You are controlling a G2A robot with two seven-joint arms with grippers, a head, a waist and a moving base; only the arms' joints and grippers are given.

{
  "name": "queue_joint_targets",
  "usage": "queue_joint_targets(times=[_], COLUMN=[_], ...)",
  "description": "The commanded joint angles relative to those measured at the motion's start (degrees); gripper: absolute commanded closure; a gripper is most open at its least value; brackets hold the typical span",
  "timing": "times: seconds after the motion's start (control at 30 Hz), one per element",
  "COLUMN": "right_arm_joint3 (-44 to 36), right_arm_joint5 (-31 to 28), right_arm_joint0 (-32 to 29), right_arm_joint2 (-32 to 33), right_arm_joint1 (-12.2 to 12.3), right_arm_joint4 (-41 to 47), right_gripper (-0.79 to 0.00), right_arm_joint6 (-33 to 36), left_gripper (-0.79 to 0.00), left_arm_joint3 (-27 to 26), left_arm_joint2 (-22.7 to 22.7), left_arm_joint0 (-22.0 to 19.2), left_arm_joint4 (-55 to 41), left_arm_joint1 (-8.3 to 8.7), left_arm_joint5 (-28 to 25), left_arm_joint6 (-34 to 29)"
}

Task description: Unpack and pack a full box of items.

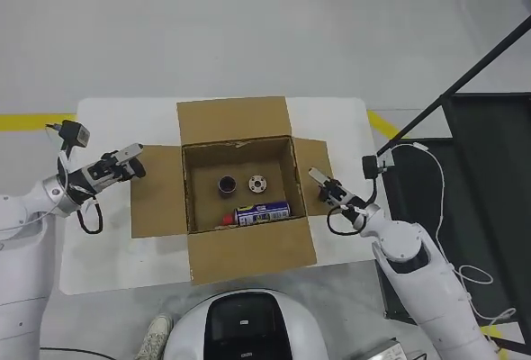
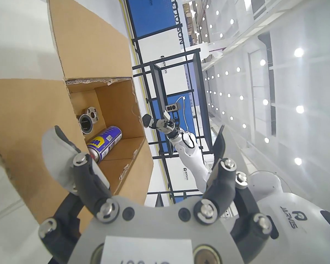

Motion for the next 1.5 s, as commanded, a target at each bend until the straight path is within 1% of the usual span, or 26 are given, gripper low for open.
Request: queue_joint_targets(times=[0.0, 0.03, 0.13, 0.2, 0.27, 0.4, 0.5, 0.57, 0.7, 0.73, 0.77, 1.37, 1.47], right_arm_joint3=[-1.9, -3.1, -6.0, -7.3, -8.4, -9.4, -8.1, -6.8, -3.8, -2.9, -1.7, -1.5, -1.2], right_arm_joint5=[-0.3, -0.7, -2.0, -2.7, -3.1, -2.8, -1.5, -1.0, -0.7, -0.5, 0.1, 0.3, -0.3], right_arm_joint0=[-0.1, 0.0, 1.4, 3.2, 5.3, 9.3, 12.5, 14.7, 19.0, 19.9, 21.0, 21.5, 23.7], right_arm_joint2=[0.6, 0.8, -0.4, -2.2, -4.5, -10.1, -14.0, -16.4, -21.1, -22.2, -23.4, -23.7, -25.0], right_arm_joint1=[0.1, 0.1, 0.3, 0.4, 0.3, -0.1, -0.7, -1.1, -2.1, -2.3, -2.6, -2.7, -2.8], right_arm_joint4=[-2.0, -3.2, -8.2, -11.1, -14.8, -21.7, -24.3, -25.6, -27.7, -27.9, -27.2, -27.1, -30.7], right_gripper=[-0.785, -0.785, -0.785, -0.785, -0.785, -0.785, -0.785, -0.785, -0.785, -0.785, -0.785, -0.785, -0.785], right_arm_joint6=[-0.5, -1.0, 1.8, 4.8, 6.8, 10.0, 10.6, 11.1, 11.8, 12.5, 15.1, 15.7, 17.6], left_gripper=[-0.785, -0.785, -0.785, -0.785, -0.785, -0.785, -0.785, -0.785, -0.785, -0.785, -0.785, -0.785, -0.785], left_arm_joint3=[1.3, 2.0, 3.9, 5.1, 6.5, 8.4, 10.1, 11.2, 13.3, 13.9, 14.5, 14.5, 14.5], left_arm_joint2=[-0.9, -1.3, -1.4, -2.0, -3.0, -5.1, -6.5, -7.0, -6.7, -6.2, -5.7, -5.7, -5.7], left_arm_joint0=[-0.1, -0.3, -1.1, -1.9, -2.4, -3.3, -4.0, -4.6, -6.5, -7.0, -7.5, -7.5, -7.5], left_arm_joint4=[-2.4, -2.8, -5.3, -5.9, -7.3, -8.0, -9.1, -8.7, -9.3, -9.5, -9.4, -9.4, -9.4], left_arm_joint1=[0.22, 0.37, 0.70, 1.00, 1.34, 2.26, 2.81, 3.09, 3.39, 3.42, 3.44, 3.44, 3.44], left_arm_joint5=[-0.4, -0.9, -3.3, -6.6, -8.3, -8.9, -7.5, -7.1, -6.4, -6.3, -6.2, -6.2, -6.2], left_arm_joint6=[-1.8, -2.6, -7.2, -9.6, -11.6, -15.3, -15.8, -14.9, -13.4, -13.5, -13.4, -13.4, -13.4])
